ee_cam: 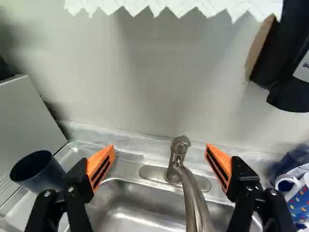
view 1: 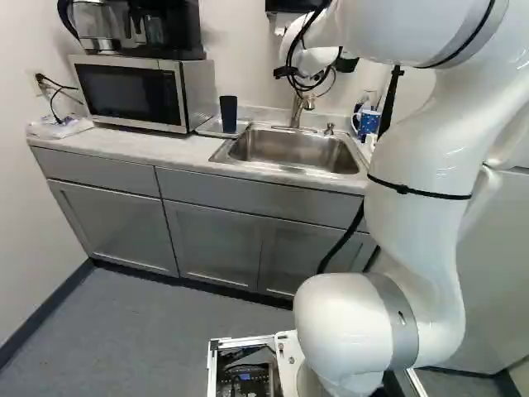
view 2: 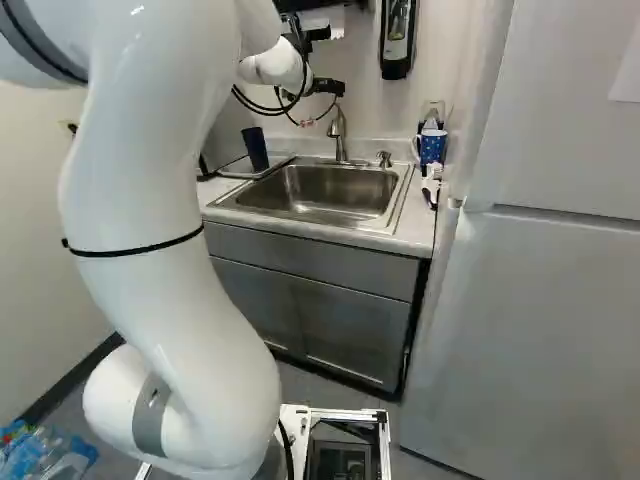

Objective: Rinse the cup and place it in the tray

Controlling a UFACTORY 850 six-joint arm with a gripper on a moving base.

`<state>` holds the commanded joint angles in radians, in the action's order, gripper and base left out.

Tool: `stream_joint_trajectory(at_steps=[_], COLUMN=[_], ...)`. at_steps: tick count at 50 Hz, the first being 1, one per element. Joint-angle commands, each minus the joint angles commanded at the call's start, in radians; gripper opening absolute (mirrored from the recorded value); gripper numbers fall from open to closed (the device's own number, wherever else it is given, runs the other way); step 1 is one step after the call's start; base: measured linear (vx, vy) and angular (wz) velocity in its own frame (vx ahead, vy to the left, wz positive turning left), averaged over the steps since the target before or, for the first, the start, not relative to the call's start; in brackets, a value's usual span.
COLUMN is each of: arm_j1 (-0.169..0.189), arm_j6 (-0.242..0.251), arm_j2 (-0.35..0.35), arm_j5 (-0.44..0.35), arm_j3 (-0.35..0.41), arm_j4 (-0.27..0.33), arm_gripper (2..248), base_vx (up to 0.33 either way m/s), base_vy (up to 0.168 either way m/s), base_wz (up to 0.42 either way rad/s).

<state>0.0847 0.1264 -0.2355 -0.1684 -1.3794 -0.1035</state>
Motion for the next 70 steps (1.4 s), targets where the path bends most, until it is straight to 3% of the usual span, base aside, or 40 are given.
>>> stream_joint_trajectory(at_steps=[30,70], arm_j1=[0.054,0.106], arm_j6=[0.0,0.0], arm_j2=[0.131,0.322], arm_j5=[0.116,0.473], arm_j3=[0.142,0.335], arm_j4=[0.0,0.0], arm_gripper=[247,247], base_vx=[0.0,0.0], base_vy=[0.0,0.0], base_wz=[0.0,0.0])
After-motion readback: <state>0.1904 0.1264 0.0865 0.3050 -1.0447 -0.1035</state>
